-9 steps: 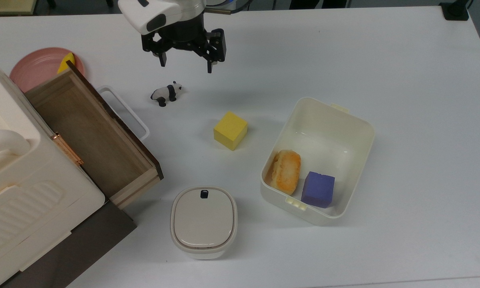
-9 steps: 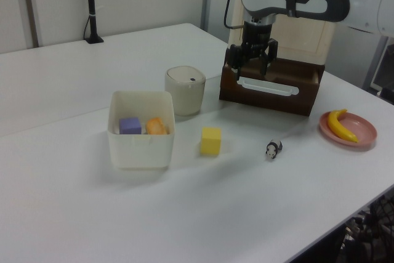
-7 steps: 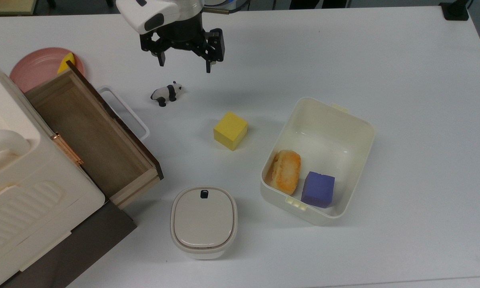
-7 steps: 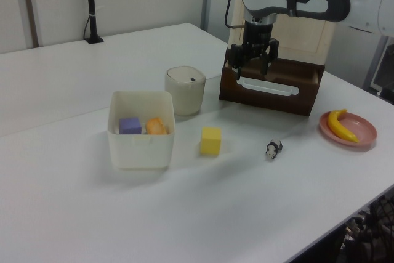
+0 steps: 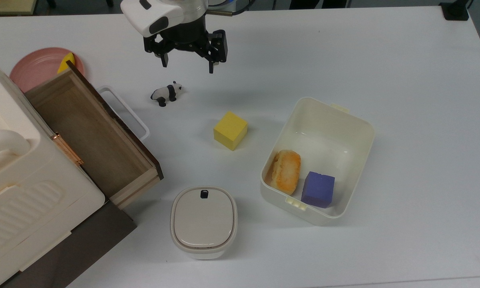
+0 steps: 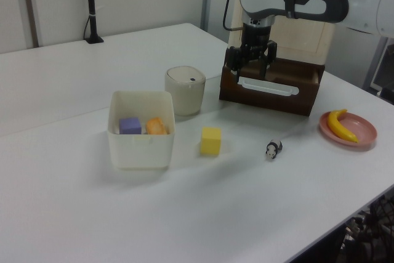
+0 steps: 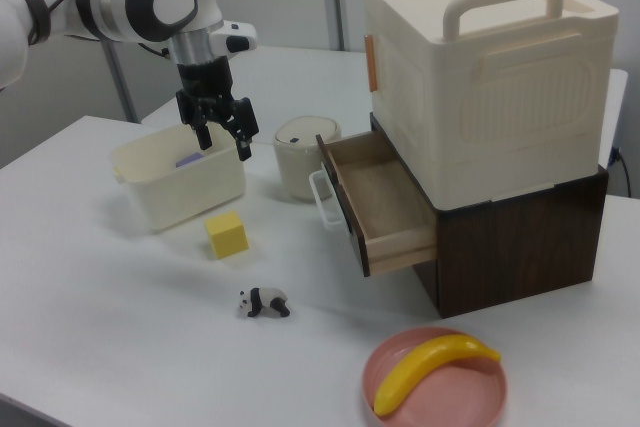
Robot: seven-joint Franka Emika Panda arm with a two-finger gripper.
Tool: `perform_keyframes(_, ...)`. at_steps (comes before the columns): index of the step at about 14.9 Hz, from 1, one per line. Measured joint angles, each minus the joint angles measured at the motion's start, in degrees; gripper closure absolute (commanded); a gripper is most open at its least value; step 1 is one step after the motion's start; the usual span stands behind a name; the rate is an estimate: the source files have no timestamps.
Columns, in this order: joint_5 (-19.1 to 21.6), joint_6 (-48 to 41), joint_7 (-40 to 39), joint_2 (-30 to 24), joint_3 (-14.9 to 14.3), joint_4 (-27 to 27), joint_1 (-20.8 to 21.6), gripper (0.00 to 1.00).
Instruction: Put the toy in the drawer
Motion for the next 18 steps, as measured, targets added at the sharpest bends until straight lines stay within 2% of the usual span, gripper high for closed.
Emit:
perform_keyframes(9, 0.0, 0.0, -4.77, 0.0, -0.02, -0.7, -0.18, 0.0)
perform_keyframes(14, 0.0, 0.0, -12.04, 0.87, 0.0, -1.75, 0.0, 0.03)
perform_keyframes(18, 0.0, -0.02, -21.76, 1.42, 0.01, -2.88, 0.03, 0.04)
